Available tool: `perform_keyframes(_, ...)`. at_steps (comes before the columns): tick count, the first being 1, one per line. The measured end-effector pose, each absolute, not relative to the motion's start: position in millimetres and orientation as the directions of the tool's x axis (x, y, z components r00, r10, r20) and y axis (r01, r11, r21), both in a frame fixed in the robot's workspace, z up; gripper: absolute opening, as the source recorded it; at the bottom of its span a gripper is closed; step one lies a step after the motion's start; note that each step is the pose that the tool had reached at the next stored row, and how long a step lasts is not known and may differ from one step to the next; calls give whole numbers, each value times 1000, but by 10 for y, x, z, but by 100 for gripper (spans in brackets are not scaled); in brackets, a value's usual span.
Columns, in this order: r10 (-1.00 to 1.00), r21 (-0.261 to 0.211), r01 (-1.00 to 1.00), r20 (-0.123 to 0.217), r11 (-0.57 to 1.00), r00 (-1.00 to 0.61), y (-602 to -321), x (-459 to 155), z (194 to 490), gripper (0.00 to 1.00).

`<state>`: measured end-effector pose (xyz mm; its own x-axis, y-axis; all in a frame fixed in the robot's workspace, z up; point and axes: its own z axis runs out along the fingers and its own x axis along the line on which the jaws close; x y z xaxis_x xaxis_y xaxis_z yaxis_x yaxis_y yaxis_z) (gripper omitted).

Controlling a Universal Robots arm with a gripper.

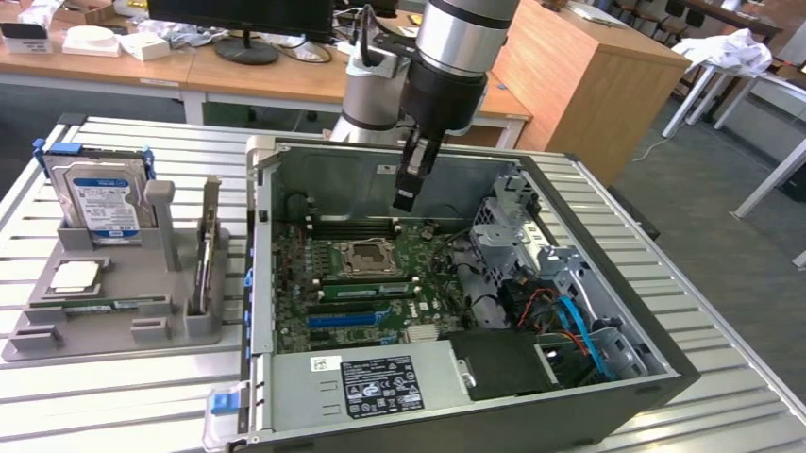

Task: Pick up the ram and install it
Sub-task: 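Press down the ram until it locks into place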

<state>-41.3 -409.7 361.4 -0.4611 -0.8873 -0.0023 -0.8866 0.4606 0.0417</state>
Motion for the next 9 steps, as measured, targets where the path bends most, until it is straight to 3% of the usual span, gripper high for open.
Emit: perform_keyframes(9,-801,42,-800,-2,599,-599,-4097,-413,3611,10)
